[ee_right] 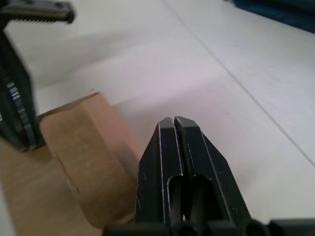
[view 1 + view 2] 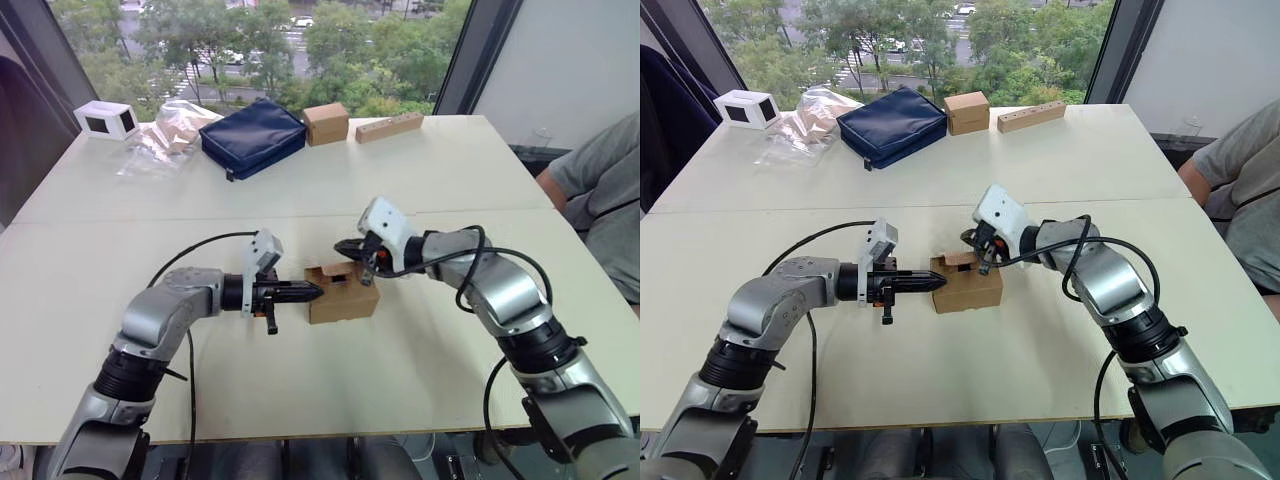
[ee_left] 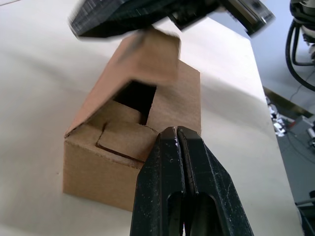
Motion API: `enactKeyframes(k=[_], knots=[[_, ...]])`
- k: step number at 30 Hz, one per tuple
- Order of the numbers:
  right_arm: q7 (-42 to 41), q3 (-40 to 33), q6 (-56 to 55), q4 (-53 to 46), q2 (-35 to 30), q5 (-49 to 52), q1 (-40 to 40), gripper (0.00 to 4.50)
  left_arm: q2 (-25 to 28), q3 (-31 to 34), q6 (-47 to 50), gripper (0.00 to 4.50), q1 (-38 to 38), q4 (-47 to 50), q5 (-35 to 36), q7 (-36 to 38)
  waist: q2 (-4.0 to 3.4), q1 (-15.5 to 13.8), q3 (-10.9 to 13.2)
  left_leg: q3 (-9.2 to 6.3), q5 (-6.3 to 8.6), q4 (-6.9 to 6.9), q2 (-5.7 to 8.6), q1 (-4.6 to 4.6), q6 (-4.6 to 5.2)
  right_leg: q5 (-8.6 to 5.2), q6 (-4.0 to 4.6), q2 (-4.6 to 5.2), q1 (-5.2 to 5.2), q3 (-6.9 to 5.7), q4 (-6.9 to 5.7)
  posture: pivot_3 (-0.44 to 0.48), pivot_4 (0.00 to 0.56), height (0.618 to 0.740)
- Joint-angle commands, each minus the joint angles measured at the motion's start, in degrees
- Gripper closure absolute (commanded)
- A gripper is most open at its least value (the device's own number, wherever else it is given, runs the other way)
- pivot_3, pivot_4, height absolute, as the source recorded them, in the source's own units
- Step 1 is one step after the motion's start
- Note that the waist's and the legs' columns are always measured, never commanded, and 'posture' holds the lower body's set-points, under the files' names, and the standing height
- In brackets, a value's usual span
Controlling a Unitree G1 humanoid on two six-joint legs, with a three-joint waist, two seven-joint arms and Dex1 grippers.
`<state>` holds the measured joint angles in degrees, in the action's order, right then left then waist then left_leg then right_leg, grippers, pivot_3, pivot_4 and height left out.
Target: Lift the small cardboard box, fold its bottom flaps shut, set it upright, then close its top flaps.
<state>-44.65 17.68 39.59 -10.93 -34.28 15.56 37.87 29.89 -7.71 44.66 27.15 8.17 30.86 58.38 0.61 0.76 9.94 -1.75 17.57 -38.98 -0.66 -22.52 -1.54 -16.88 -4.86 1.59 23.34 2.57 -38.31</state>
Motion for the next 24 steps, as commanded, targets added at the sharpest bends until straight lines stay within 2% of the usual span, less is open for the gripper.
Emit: enactKeyframes(k=[1, 8, 11, 18, 24], knots=[[-2.5, -1.4, 0.5, -4.7, -1.0, 1.6, -1.3, 4.5, 0.9, 1.2, 0.1, 4.46, -0.3, 2.1, 1.0, -0.3, 0.0, 0.0, 0.0, 0.0, 0.0, 0.0, 0.0, 0.0, 0.0, 0.0, 0.0, 0.0, 0.0, 0.0, 0.0, 0.0, 0.15, 0.74], [-2.6, -2.2, 3.4, -8.2, -1.0, 2.2, -4.3, 4.5, 3.9, 3.3, 1.4, 4.46, 2.2, 2.0, 4.1, 1.8, 0.0, 0.1, 0.0, -0.02, 0.0, 0.01, -0.02, 0.0, 0.0, 0.0, 0.0, -0.01, 0.0, 0.0, 0.0, 0.0, 0.15, 0.74], [-1.8, -2.3, 3.6, -8.2, -0.5, 1.8, -4.7, 4.5, 1.3, 5.3, 3.2, 4.46, 4.3, 1.1, 6.3, -1.1, 0.0, -0.1, 0.0, -0.02, 0.0, -0.01, -0.01, -0.01, 0.0, 0.0, 0.0, -0.01, 0.0, 0.0, 0.0, 0.0, 0.15, 0.74], [-0.1, -2.8, 4.5, -9.4, 0.6, 2.3, -5.2, 4.5, -5.4, 4.0, -0.4, 4.46, 5.1, -2.6, 2.4, -8.0, 0.0, 0.1, 0.0, -0.02, 0.0, -0.01, 0.03, -0.01, 0.0, 0.0, -0.01, 0.02, -0.02, 0.0, 0.03, 0.0, 0.15, 0.74], [1.1, -4.3, 6.0, -11.7, 1.4, 3.6, -5.6, 4.5, -7.6, 0.9, -6.1, 4.46, 5.3, -8.8, -2.8, -8.2, 0.0, 0.0, 0.0, -0.02, 0.0, -0.01, 0.0, 0.0, 0.0, 0.0, -0.01, -0.02, 0.0, 0.0, 0.0, 0.0, 0.15, 0.74]])
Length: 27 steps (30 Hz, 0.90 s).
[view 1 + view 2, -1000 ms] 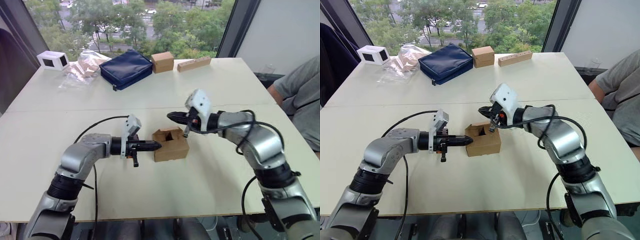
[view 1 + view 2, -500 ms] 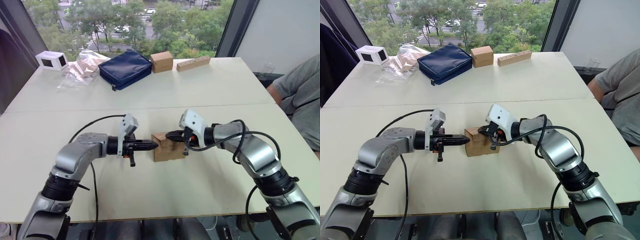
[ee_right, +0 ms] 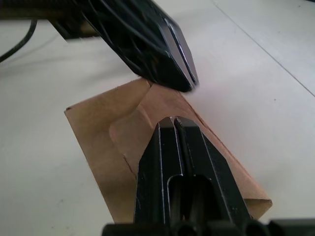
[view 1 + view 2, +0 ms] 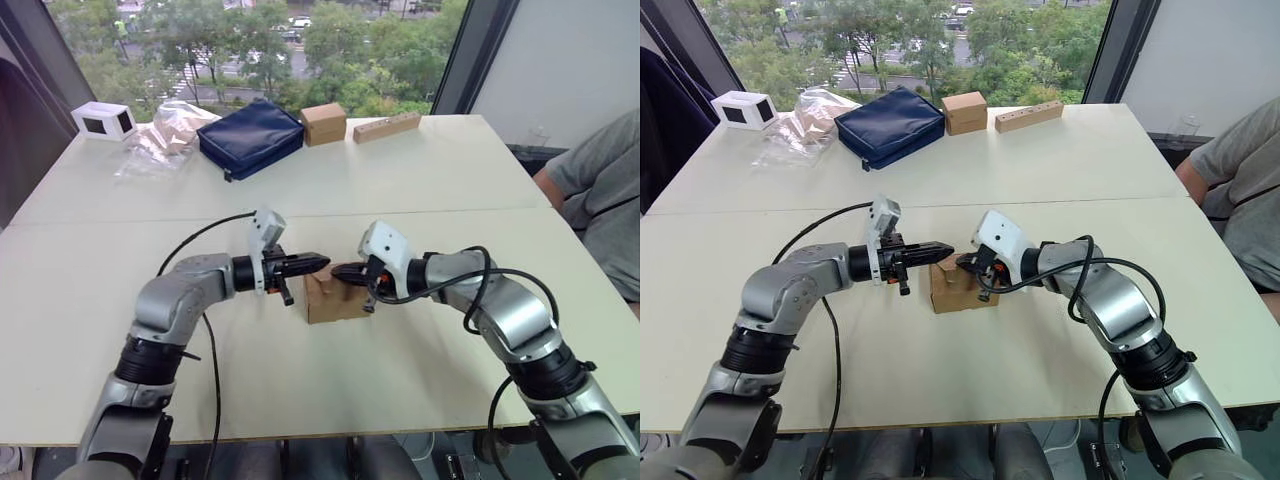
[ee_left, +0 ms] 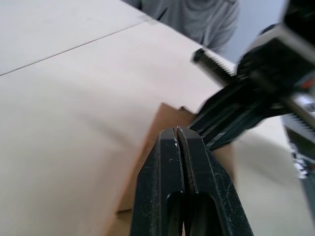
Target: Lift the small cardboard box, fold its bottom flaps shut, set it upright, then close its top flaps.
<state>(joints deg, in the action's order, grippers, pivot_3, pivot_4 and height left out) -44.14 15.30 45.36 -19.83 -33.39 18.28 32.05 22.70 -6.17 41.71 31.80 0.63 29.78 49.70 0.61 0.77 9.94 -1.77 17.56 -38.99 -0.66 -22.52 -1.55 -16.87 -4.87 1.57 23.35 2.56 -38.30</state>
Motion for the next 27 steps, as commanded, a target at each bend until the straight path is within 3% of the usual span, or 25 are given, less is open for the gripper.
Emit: enactKeyframes(k=[1, 13, 27], knots=[[0.6, -2.1, 0.5, -3.2, 0.4, 1.1, 0.1, 4.5, -0.4, -0.9, -3.3, 4.46, 0.5, -1.4, -1.8, 0.9, 0.0, 0.0, 0.0, 0.01, 0.0, 0.0, 0.0, 0.0, 0.0, 0.0, 0.0, 0.0, 0.0, 0.0, 0.01, 0.0, 0.15, 0.74], [-0.7, -7.0, 2.8, -10.8, -3.5, 6.0, -5.1, 4.5, -1.2, -0.4, -3.3, 4.46, -0.6, -1.1, -1.4, 1.2, 0.0, -0.1, 0.0, -0.04, 0.0, 0.0, 0.03, 0.0, 0.01, 0.0, 0.0, 0.06, -0.08, 0.0, 0.06, 0.0, 0.15, 0.74], [-0.6, -1.1, -1.8, -9.1, -5.4, 0.3, -7.8, 4.5, -2.0, 0.5, -2.6, 4.46, -0.3, -1.6, -0.9, 1.0, 0.0, -0.1, 0.0, -0.03, 0.0, 0.0, 0.01, 0.01, 0.0, 0.0, 0.0, 0.0, -0.08, -0.01, 0.06, 0.0, 0.15, 0.74]])
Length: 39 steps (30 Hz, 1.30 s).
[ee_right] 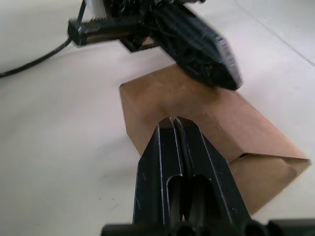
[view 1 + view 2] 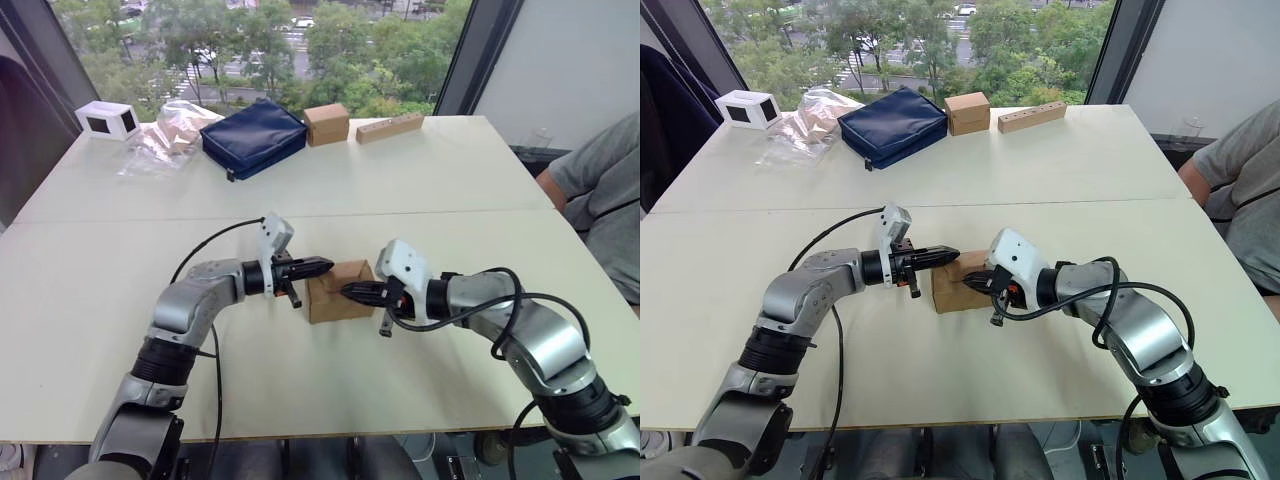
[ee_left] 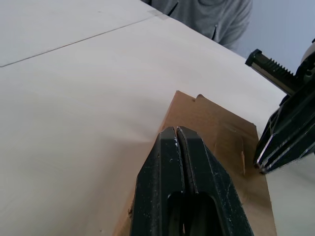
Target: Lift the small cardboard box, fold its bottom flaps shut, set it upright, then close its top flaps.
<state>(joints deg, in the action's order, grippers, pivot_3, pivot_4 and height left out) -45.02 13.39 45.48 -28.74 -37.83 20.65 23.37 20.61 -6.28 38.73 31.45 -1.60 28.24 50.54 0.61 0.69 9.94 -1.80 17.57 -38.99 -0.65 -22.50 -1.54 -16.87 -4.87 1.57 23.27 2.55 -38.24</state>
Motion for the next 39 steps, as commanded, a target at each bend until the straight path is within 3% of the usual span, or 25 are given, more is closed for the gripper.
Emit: enactKeyframes(k=[1, 18, 27, 39], knots=[[0.4, 1.1, -2.3, 0.3, -0.9, -2.8, 1.1, 4.5, 0.1, 0.7, 0.4, 4.46, 0.0, 0.7, 0.7, 0.2, 0.0, 0.0, 0.0, 0.0, 0.0, 0.0, 0.0, 0.0, 0.0, 0.0, 0.0, 0.0, 0.0, 0.0, 0.0, 0.0, 0.15, 0.74], [0.4, 3.7, -4.3, 4.4, -0.9, -7.5, 3.0, 4.5, -0.1, 0.9, 1.6, 4.46, -0.3, 1.6, 1.0, 0.4, 0.0, 0.0, 0.0, 0.0, 0.0, 0.0, 0.0, 0.01, 0.0, 0.0, 0.0, 0.0, -0.01, -0.01, 0.0, 0.0, 0.15, 0.74], [-2.3, 0.3, -0.7, -1.6, 0.1, -0.3, 2.7, 4.5, -0.8, 2.8, 2.2, 4.46, 0.7, 0.3, 1.9, -1.1, 0.0, 0.0, 0.0, -0.01, 0.0, 0.0, 0.0, 0.01, 0.0, 0.0, 0.0, 0.02, -0.01, -0.01, 0.0, 0.0, 0.15, 0.74], [-0.7, 4.0, -3.3, 3.1, -0.7, -6.5, 3.6, 4.5, -0.9, 2.9, 4.0, 4.46, 0.1, 1.8, 3.4, -1.2, 0.0, 0.0, 0.0, -0.01, 0.0, 0.0, 0.0, 0.01, 0.0, 0.0, 0.0, 0.02, -0.01, -0.01, 0.0, 0.0, 0.15, 0.74]])
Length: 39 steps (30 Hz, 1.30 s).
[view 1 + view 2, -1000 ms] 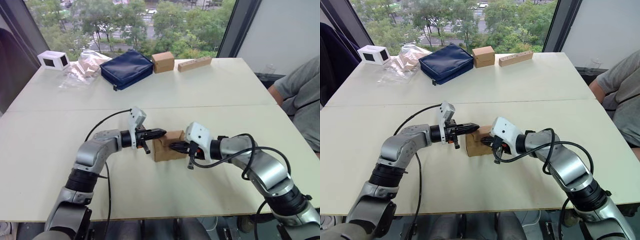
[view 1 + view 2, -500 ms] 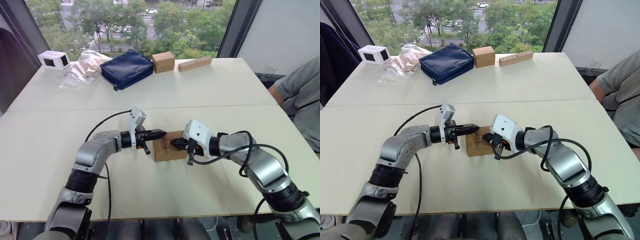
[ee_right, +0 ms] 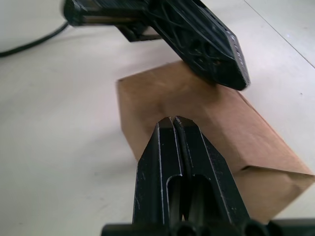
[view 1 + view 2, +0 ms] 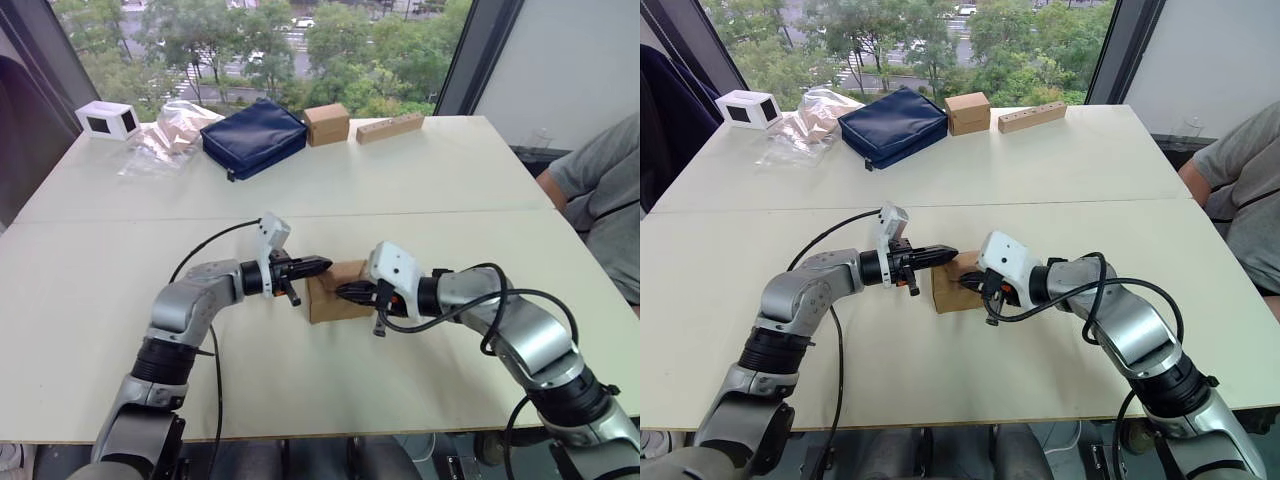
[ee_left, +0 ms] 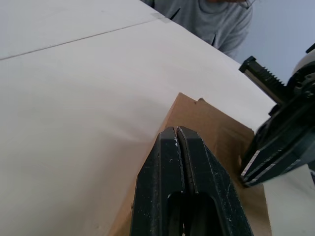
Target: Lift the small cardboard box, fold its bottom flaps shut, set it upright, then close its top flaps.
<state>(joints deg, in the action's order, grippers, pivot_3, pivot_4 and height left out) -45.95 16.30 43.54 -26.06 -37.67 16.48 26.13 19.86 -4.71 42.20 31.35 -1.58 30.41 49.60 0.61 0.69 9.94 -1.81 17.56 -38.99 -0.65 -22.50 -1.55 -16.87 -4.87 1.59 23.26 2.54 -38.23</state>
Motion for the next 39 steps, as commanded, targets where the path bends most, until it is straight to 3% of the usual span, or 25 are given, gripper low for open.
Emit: enactKeyframes(k=[1, 11, 18, 25, 39], knots=[[0.0, 1.8, -2.0, 0.7, -1.4, -3.4, 0.9, 4.5, -0.1, 1.3, 0.6, 4.46, 0.2, 1.9, 1.3, -0.3, 0.0, 0.0, 0.0, 0.0, 0.0, 0.0, 0.0, 0.0, 0.0, 0.0, 0.0, 0.0, 0.0, 0.0, 0.0, 0.0, 0.15, 0.74], [-0.3, 3.3, -5.6, 1.9, -2.4, -7.5, 1.0, 4.5, -0.1, 1.4, 1.9, 4.46, 0.1, 2.5, 2.5, -1.5, 0.0, 0.0, 0.0, 0.0, 0.0, 0.0, 0.0, 0.01, 0.0, 0.0, 0.0, 0.01, 0.0, 0.0, 0.0, 0.0, 0.15, 0.74], [-2.5, -2.1, -1.4, -3.3, -0.5, 0.2, 1.1, 4.5, 0.2, 3.1, 2.2, 4.46, 1.6, 1.3, 3.4, -1.5, 0.0, 0.0, 0.0, -0.01, 0.0, 0.0, -0.01, 0.0, 0.0, 0.0, 0.0, 0.01, 0.0, 0.0, 0.0, 0.0, 0.15, 0.74], [-2.2, -0.1, -1.8, -3.2, -0.9, -1.3, 0.9, 4.5, 3.0, 1.2, 1.4, 4.46, 0.7, 3.0, 2.3, 0.5, 0.0, 0.0, 0.0, -0.01, 0.0, 0.01, -0.01, 0.0, 0.0, 0.0, 0.0, 0.0, 0.01, 0.0, 0.0, 0.0, 0.15, 0.74], [-0.9, -0.9, -1.8, -2.6, 0.6, -1.2, 1.0, 4.5, 1.4, -0.3, 0.2, 4.46, -0.1, 3.9, 0.9, -0.7, 0.0, 0.0, 0.0, -0.01, 0.0, 0.01, 0.0, 0.0, -0.01, 0.0, 0.0, 0.01, 0.01, 0.0, 0.02, 0.0, 0.15, 0.74]])
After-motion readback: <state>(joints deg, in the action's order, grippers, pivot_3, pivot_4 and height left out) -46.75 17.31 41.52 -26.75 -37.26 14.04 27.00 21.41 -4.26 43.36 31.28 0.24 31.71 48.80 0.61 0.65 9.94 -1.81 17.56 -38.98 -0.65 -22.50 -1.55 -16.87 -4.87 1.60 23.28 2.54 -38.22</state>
